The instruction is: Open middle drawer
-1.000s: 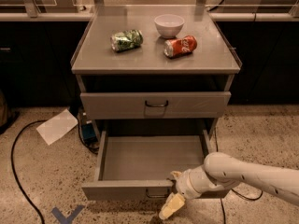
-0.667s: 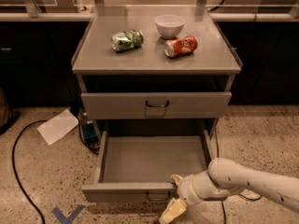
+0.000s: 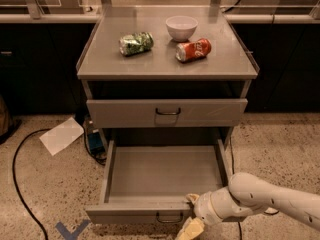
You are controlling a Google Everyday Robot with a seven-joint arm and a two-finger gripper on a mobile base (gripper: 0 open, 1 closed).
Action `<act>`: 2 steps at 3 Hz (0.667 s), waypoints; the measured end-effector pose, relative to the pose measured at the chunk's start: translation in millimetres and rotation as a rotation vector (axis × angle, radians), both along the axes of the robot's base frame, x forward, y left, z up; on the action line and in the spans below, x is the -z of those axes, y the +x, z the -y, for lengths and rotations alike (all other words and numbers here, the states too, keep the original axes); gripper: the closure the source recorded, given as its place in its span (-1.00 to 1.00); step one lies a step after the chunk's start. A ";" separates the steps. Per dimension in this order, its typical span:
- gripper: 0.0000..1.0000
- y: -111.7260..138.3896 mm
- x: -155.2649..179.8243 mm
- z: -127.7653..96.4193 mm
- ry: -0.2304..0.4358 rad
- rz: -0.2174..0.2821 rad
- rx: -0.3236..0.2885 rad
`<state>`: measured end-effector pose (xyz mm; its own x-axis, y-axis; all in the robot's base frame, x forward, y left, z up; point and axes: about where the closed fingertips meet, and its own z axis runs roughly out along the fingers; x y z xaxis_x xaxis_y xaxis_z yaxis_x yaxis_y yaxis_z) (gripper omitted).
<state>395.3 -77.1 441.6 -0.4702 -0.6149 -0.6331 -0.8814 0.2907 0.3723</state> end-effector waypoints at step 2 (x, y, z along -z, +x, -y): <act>-1.00 -19.9 2.8 -1.8 0.031 -0.016 -0.014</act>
Offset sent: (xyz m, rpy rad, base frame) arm -0.0442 0.0014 -0.0050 0.0691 0.0312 0.0284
